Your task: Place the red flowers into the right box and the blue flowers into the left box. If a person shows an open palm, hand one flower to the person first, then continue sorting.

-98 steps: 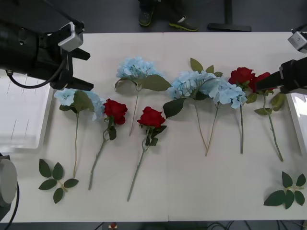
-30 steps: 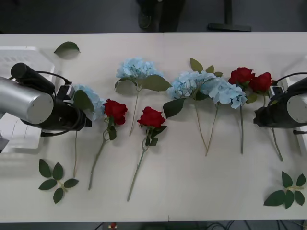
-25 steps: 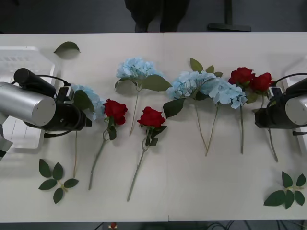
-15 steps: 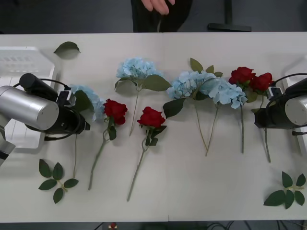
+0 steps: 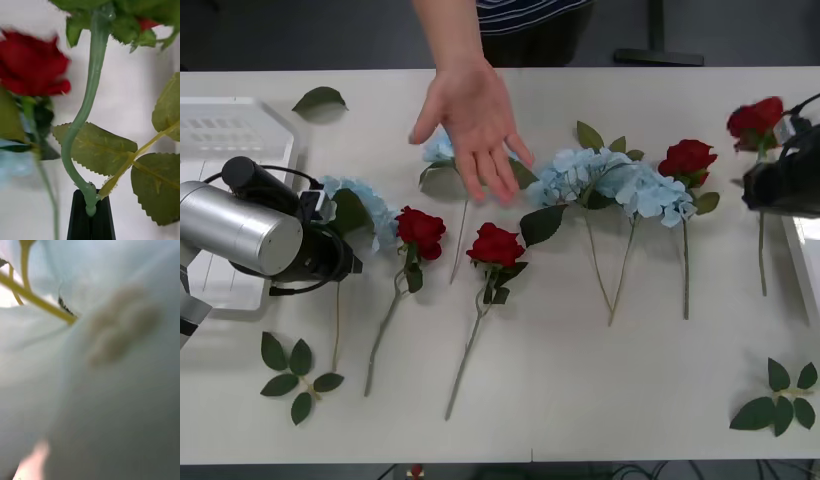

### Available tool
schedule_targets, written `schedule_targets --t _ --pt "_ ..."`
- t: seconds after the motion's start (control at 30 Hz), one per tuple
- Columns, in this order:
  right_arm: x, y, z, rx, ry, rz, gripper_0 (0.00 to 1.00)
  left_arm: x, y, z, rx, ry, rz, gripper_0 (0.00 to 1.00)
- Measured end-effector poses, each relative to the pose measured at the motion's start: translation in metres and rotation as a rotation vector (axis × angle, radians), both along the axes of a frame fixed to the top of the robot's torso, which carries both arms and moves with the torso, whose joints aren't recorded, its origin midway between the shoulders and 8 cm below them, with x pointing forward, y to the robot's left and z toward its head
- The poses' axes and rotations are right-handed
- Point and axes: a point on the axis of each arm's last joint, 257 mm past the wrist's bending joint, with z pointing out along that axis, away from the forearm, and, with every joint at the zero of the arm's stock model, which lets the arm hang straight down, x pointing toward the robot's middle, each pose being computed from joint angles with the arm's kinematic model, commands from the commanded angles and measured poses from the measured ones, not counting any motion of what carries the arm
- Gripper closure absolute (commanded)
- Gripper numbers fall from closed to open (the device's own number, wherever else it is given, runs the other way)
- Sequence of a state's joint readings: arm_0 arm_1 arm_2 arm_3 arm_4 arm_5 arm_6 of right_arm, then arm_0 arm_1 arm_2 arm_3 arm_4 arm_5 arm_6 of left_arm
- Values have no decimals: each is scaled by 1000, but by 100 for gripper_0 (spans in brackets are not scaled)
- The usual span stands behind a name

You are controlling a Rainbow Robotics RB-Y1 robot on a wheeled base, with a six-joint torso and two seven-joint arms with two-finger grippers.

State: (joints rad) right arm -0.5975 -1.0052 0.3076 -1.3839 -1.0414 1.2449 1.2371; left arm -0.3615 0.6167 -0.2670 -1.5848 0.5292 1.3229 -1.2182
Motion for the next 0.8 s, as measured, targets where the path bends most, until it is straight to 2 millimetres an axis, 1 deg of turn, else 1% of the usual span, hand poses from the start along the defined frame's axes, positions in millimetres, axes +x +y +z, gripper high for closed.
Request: schedule_targets --t 0.13,0.23,0.33,0.47,0.5,0.57,0.67,0.8 --pt "6 9 72 32 -81 34 100 0 -1 0 -2 1 0 0" --pt "14 29 121 15 -195 124 100 -1 -2 0 -6 2 -1 0" --pt "24 60 166 -9 -349 230 100 -1 -2 0 -6 2 -1 0" --pt "39 108 225 61 -576 316 100 -1 -2 0 -6 2 -1 0" --pt "40 115 234 73 -604 327 100 -1 -2 0 -6 2 -1 0" --pt "43 122 246 64 -632 342 100 -1 -1 0 -6 3 -1 0" --pt "54 135 271 12 -695 362 100 -1 -2 0 -6 3 -1 0" --pt "76 167 307 3 -783 374 100 -1 -1 0 -6 3 -1 0"
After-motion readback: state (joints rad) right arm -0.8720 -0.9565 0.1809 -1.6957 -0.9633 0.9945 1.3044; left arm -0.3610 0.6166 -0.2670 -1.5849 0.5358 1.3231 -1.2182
